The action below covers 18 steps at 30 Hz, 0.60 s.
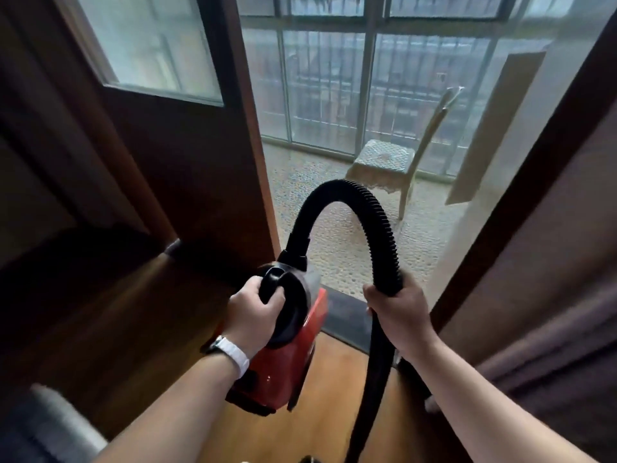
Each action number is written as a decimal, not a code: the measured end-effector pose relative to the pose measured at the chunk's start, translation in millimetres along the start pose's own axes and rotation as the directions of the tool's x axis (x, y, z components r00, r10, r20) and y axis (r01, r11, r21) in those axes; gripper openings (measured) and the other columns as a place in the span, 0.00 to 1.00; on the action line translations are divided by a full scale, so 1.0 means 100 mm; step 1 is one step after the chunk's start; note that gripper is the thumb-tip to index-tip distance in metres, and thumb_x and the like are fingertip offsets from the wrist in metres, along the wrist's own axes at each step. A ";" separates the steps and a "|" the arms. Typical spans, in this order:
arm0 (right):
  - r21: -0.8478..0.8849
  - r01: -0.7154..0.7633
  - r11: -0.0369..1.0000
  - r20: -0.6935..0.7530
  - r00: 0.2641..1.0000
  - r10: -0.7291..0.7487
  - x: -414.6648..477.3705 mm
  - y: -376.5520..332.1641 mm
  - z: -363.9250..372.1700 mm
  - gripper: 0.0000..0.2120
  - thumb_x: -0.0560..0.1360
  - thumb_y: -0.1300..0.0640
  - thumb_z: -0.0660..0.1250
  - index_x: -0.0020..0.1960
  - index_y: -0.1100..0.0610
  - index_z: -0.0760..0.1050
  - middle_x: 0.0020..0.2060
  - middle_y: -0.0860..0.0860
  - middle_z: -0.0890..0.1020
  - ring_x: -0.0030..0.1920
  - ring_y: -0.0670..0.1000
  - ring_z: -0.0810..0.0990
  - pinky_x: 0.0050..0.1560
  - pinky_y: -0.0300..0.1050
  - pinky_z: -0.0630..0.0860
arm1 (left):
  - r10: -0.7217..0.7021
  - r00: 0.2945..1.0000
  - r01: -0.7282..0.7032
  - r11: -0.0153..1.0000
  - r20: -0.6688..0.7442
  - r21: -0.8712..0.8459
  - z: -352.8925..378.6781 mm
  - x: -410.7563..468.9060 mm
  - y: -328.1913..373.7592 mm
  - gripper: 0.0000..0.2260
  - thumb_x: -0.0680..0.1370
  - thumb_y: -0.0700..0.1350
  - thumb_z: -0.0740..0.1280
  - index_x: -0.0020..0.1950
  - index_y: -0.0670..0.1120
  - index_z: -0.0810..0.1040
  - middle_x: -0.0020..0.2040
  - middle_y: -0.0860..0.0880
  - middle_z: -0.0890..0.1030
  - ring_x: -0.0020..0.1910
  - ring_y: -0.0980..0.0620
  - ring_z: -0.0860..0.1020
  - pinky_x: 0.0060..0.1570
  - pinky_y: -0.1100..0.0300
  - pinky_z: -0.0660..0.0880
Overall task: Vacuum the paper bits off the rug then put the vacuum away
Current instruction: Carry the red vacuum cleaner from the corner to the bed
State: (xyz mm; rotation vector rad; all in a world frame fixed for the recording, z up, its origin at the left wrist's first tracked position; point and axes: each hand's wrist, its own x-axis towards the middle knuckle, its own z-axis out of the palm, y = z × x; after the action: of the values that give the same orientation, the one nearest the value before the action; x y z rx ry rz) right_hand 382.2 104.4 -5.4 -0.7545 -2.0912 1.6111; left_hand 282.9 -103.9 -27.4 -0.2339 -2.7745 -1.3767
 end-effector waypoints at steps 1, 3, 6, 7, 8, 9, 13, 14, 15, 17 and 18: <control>-0.014 0.013 1.000 0.020 1.000 -0.013 0.02 -0.07 0.19 0.09 0.70 0.65 0.70 0.38 0.58 0.70 0.25 0.51 0.76 0.26 0.50 0.75 0.30 0.45 0.71 | -0.020 0.999 0.019 1.000 -0.028 -0.013 -0.13 0.06 -0.13 0.07 0.75 0.49 0.70 0.40 0.48 0.76 0.34 0.52 0.80 0.35 0.55 0.78 0.35 0.60 0.71; -0.043 0.059 0.997 0.075 0.996 -0.056 0.04 -0.23 0.59 0.10 0.70 0.65 0.70 0.37 0.57 0.70 0.24 0.50 0.76 0.25 0.48 0.75 0.28 0.43 0.71 | -0.066 0.995 0.063 0.997 -0.076 -0.039 -0.38 0.19 -0.40 0.08 0.74 0.48 0.71 0.38 0.47 0.75 0.33 0.51 0.80 0.35 0.50 0.79 0.36 0.56 0.73; -0.076 0.120 0.990 0.162 0.981 -0.107 0.07 -0.47 1.16 0.11 0.70 0.66 0.70 0.37 0.55 0.70 0.25 0.50 0.76 0.25 0.50 0.76 0.27 0.43 0.70 | -0.117 0.984 0.107 0.991 -0.133 -0.080 -0.77 0.43 -0.76 0.10 0.72 0.47 0.71 0.36 0.45 0.74 0.32 0.49 0.79 0.34 0.46 0.77 0.37 0.53 0.74; -0.086 0.133 0.987 0.180 0.977 -0.116 0.09 -0.55 1.35 0.10 0.70 0.66 0.70 0.38 0.55 0.70 0.25 0.51 0.76 0.26 0.52 0.77 0.27 0.44 0.71 | -0.120 0.982 0.109 0.991 -0.146 -0.082 -0.89 0.51 -0.87 0.10 0.72 0.47 0.71 0.35 0.45 0.74 0.31 0.48 0.79 0.34 0.46 0.77 0.36 0.54 0.73; -0.093 0.149 0.984 0.196 0.972 -0.128 0.12 -0.62 1.54 0.10 0.70 0.65 0.70 0.38 0.55 0.71 0.26 0.51 0.77 0.27 0.52 0.78 0.28 0.45 0.72 | -0.123 0.980 0.111 0.991 -0.158 -0.080 -1.02 0.60 -0.98 0.09 0.72 0.45 0.71 0.35 0.45 0.74 0.31 0.48 0.79 0.34 0.46 0.77 0.36 0.54 0.72; -0.100 0.162 0.982 0.206 0.969 -0.139 0.15 -0.69 1.74 0.09 0.70 0.65 0.70 0.39 0.55 0.72 0.25 0.51 0.77 0.27 0.52 0.78 0.28 0.45 0.72 | -0.126 0.977 0.115 0.991 -0.171 -0.072 -1.14 0.70 -1.08 0.10 0.72 0.44 0.71 0.34 0.45 0.73 0.31 0.49 0.78 0.33 0.46 0.76 0.35 0.56 0.71; -0.103 0.207 0.973 0.222 0.958 -0.181 0.27 -0.92 2.44 0.08 0.70 0.66 0.71 0.41 0.57 0.73 0.25 0.50 0.77 0.28 0.55 0.80 0.29 0.47 0.74 | -0.113 0.966 0.104 0.993 -0.231 -0.052 -1.60 1.05 -1.44 0.13 0.73 0.42 0.71 0.32 0.48 0.70 0.29 0.52 0.76 0.30 0.51 0.74 0.34 0.58 0.68; -0.103 0.218 0.970 0.230 0.954 -0.190 0.30 -0.97 2.60 0.08 0.70 0.66 0.71 0.41 0.57 0.73 0.26 0.51 0.78 0.30 0.58 0.81 0.30 0.49 0.76 | -0.115 0.962 0.106 0.993 -0.246 -0.051 -1.71 1.13 -1.52 0.12 0.72 0.43 0.71 0.33 0.47 0.70 0.29 0.52 0.76 0.30 0.51 0.75 0.34 0.57 0.69; -0.105 0.227 0.968 0.239 0.951 -0.197 0.32 -1.00 2.75 0.08 0.69 0.65 0.71 0.41 0.57 0.73 0.27 0.52 0.78 0.31 0.59 0.81 0.31 0.50 0.76 | -0.121 0.957 0.111 0.992 -0.262 -0.054 -1.80 1.21 -1.60 0.12 0.72 0.43 0.70 0.33 0.47 0.70 0.29 0.52 0.77 0.31 0.50 0.76 0.35 0.56 0.71; -0.096 0.237 0.967 0.267 0.942 -0.205 0.40 -1.07 3.03 0.08 0.69 0.65 0.71 0.41 0.57 0.73 0.26 0.50 0.78 0.31 0.58 0.81 0.29 0.47 0.75 | -0.141 0.946 0.129 0.990 -0.293 -0.062 -1.99 1.38 -1.74 0.11 0.72 0.46 0.70 0.33 0.47 0.70 0.30 0.52 0.78 0.33 0.47 0.78 0.36 0.54 0.74; -0.093 0.245 0.965 0.286 0.935 -0.210 0.45 -1.11 3.16 0.08 0.69 0.65 0.71 0.41 0.57 0.73 0.25 0.49 0.77 0.29 0.56 0.81 0.29 0.45 0.73 | -0.153 0.940 0.142 0.988 -0.304 -0.060 -2.07 1.46 -1.81 0.11 0.72 0.47 0.70 0.34 0.48 0.71 0.31 0.52 0.78 0.33 0.47 0.78 0.37 0.54 0.75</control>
State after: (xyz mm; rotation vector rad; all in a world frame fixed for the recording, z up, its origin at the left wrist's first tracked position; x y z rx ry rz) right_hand 136.8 -127.2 18.1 -0.3208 -2.3929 1.5365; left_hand 103.9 -358.8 -30.5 0.1790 -2.5513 -1.3607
